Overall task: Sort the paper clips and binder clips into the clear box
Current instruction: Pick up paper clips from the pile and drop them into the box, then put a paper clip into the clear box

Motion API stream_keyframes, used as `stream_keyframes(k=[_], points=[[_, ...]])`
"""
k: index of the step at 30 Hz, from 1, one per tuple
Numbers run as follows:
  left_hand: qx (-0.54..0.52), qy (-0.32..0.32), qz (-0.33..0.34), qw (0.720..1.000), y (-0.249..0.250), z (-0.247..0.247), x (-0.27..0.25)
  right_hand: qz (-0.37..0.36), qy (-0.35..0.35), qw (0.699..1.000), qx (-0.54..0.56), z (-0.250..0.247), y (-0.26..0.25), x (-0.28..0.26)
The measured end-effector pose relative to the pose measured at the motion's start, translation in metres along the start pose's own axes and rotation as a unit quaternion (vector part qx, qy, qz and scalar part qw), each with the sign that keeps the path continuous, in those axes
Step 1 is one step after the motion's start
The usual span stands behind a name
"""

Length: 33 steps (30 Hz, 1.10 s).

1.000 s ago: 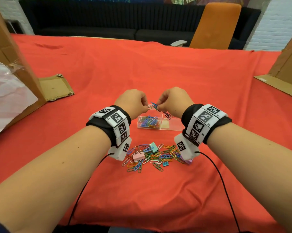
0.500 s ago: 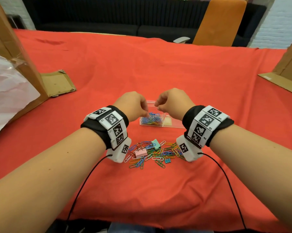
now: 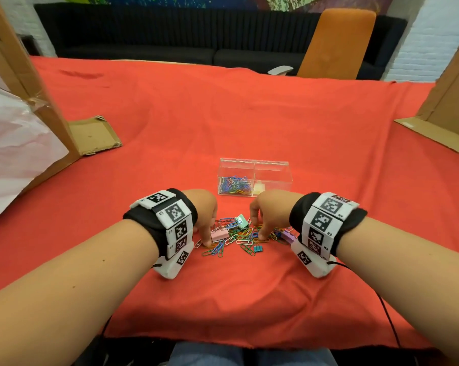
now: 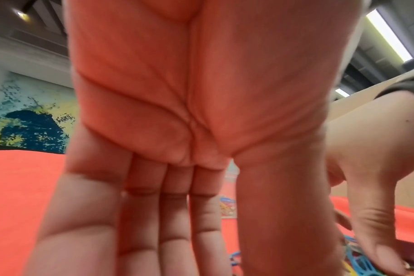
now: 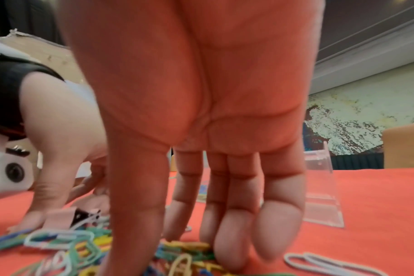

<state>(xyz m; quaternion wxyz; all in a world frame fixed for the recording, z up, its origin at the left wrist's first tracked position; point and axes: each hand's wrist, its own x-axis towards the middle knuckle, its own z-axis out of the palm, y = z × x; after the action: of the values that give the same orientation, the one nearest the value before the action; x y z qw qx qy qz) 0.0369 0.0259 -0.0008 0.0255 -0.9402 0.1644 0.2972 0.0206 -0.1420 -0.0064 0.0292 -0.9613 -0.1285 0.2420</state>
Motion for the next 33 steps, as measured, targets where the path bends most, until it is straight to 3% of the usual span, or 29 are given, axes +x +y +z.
stream_keyframes(k=[12, 17, 25, 28, 33], points=[[-0.092, 0.004, 0.009, 0.996, -0.022, -0.002, 0.013, -0.004, 0.073, 0.997, 0.023, -0.005, 0.009, -0.004], [-0.098, 0.105, 0.021, 0.989, -0.023, -0.020, 0.007, -0.001, 0.096, 0.994, 0.051, -0.017, 0.009, -0.004], [-0.172, 0.326, 0.082, 0.926, -0.008, -0.047, 0.020, 0.006, 0.244, 0.965, 0.094, -0.052, 0.007, 0.007], [-0.188, 0.352, 0.084, 0.913, 0.000, -0.049, 0.031, 0.027, 0.261, 0.960, 0.103, -0.056, 0.005, 0.021], [-0.164, 0.336, 0.094, 0.923, 0.005, -0.048, 0.041, 0.032, 0.240, 0.966, 0.096, -0.055, 0.007, 0.032]])
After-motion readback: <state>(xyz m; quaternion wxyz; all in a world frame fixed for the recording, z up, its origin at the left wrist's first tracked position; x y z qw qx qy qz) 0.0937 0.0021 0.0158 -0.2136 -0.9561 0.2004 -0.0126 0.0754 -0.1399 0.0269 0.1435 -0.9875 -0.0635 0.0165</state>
